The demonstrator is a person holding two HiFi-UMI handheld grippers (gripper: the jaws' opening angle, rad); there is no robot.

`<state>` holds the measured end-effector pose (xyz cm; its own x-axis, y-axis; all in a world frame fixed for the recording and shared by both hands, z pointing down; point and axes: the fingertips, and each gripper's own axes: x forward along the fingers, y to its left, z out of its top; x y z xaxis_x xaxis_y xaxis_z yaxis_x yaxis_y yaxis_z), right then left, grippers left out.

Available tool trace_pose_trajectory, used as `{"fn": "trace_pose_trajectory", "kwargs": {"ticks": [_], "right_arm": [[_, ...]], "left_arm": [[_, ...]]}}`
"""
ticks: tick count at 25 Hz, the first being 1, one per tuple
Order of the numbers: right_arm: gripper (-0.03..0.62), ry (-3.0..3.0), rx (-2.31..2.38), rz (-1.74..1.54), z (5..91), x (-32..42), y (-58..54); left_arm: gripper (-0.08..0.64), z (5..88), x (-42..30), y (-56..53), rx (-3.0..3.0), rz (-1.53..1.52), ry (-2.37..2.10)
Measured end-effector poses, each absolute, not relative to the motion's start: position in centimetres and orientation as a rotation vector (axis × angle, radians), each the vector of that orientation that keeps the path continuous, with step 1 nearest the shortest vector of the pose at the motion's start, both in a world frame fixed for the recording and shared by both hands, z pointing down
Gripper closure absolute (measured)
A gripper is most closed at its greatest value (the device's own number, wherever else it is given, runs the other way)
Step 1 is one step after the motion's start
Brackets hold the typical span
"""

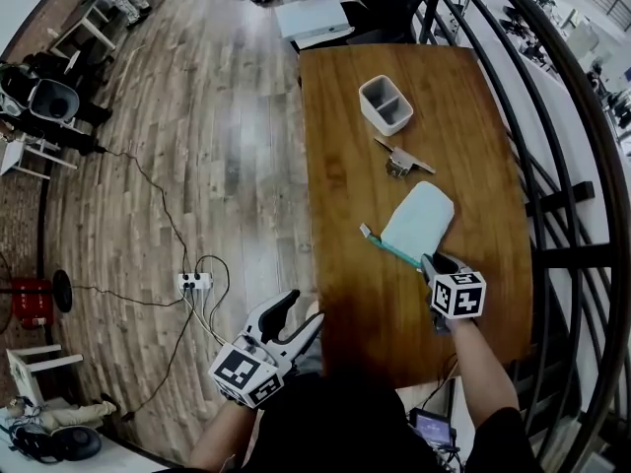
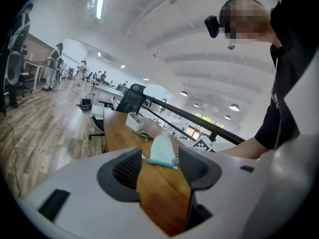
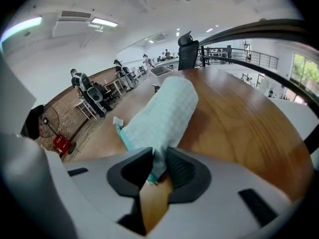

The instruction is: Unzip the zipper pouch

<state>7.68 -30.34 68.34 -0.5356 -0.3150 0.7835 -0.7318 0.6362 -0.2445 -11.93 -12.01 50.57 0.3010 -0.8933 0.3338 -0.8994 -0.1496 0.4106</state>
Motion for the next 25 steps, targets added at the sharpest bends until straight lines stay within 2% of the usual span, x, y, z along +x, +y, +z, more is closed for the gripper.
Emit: {"fn": "trace_pose_trajectory", "kwargs": {"ticks": [2, 7, 19, 25], "right_arm": [[0.555, -2.132, 0.825, 0.800, 68.2, 7.7, -29.7], [0.580, -2.144, 0.827, 0.971, 67.3, 8.1, -27.5], [0.589, -2.257, 0.805, 1.293, 61.3, 7.2, -22.7], [0.589, -2.313, 0.795, 1.419, 57.6, 6.6, -21.1]], "left_arm": [[0.321, 50.9, -11.6, -12.0, 2.047, 0.020, -1.572], [0.321, 51.5, -10.4, -12.6, 2.096, 0.049, -1.515], [0.321, 52.1, -6.5, -13.8, 2.275, 0.147, -1.328], [0.321, 52.9, -4.1, -13.8, 2.431, 0.304, -1.212]]}}
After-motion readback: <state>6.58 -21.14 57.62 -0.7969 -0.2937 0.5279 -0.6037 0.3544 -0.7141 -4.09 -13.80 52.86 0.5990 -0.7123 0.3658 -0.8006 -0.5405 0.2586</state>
